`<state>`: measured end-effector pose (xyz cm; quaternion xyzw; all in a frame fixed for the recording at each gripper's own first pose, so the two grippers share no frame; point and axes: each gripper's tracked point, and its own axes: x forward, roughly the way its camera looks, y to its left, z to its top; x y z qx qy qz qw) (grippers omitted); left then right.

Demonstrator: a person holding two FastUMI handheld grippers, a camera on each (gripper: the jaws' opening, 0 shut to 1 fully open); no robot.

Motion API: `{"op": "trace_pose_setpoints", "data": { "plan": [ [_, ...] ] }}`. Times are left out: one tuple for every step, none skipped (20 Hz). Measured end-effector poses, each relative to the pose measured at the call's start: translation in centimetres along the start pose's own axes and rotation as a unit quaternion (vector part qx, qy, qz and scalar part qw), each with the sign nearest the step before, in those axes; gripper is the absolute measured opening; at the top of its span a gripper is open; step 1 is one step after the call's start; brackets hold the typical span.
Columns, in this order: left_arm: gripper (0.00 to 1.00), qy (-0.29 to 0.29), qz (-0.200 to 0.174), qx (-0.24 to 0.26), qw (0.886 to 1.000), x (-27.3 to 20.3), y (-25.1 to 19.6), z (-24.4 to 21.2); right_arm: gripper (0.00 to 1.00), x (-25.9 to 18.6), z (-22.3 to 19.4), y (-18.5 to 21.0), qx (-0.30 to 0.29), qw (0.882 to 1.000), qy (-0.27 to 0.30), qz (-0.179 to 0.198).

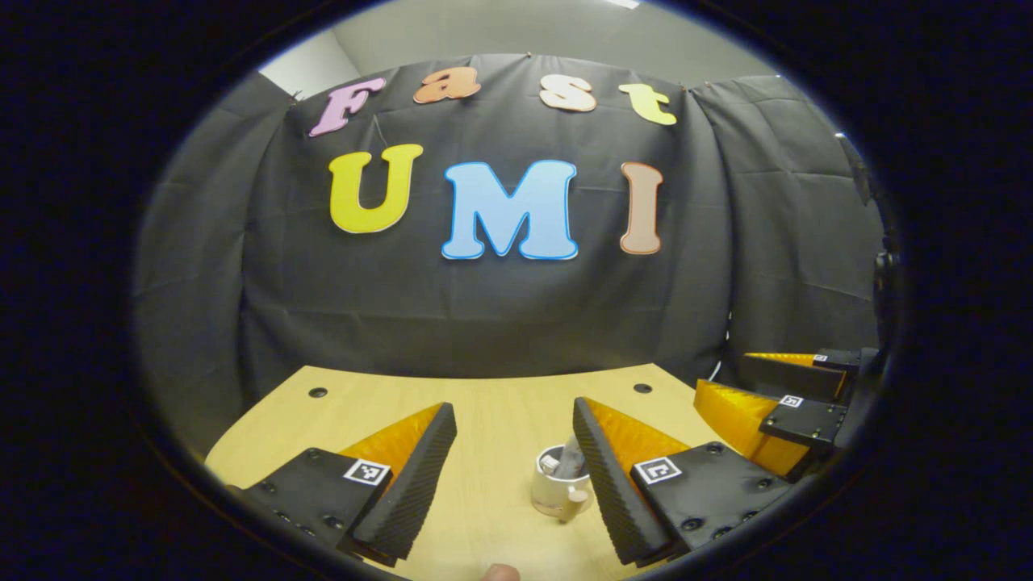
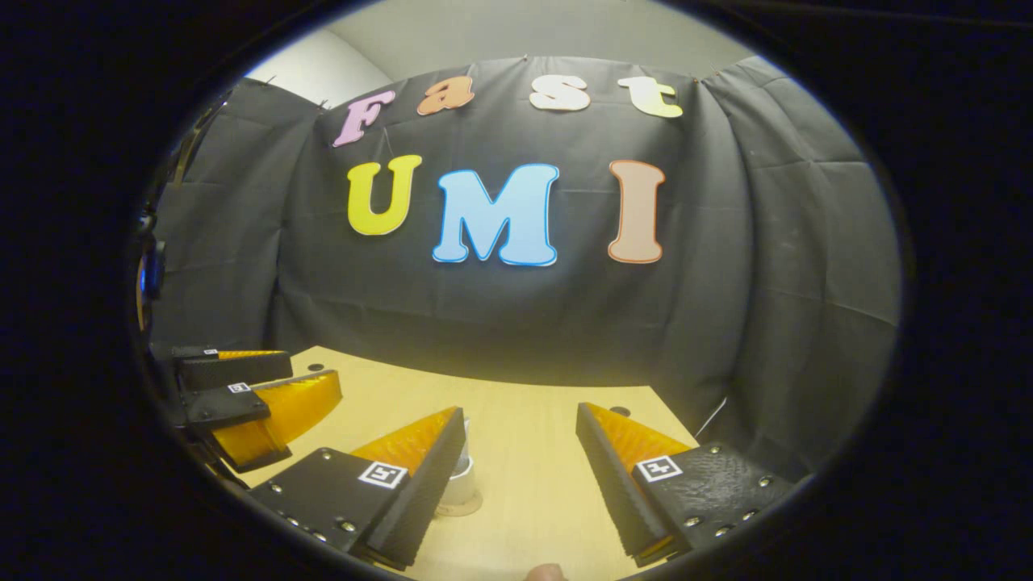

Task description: Put the toothbrush and toothpaste on the desktop into the cup, then pick up the cup and place it on the coaster on the desktop.

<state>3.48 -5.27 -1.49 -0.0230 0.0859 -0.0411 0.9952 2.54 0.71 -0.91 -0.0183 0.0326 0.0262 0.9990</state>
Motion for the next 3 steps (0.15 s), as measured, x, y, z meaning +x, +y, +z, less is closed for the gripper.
{"op": "trace_pose_setpoints", "data": {
  "plan": [
    [0.93,0.000,-0.001,0.001,1.000,0.10,0.08,0.17,0.92,-0.05,0.19,0.24,0.003,1.000,-0.002,0.001],
    [0.94,-0.002,-0.002,0.001,1.000,0.15,0.22,0.29,0.88,-0.18,0.35,0.44,0.004,1.000,-0.003,0.000],
    [0.91,-0.004,-0.003,0.002,1.000,0.20,0.35,0.38,0.88,-0.25,0.41,0.60,0.003,1.000,-0.004,-0.001]
  ]
}}
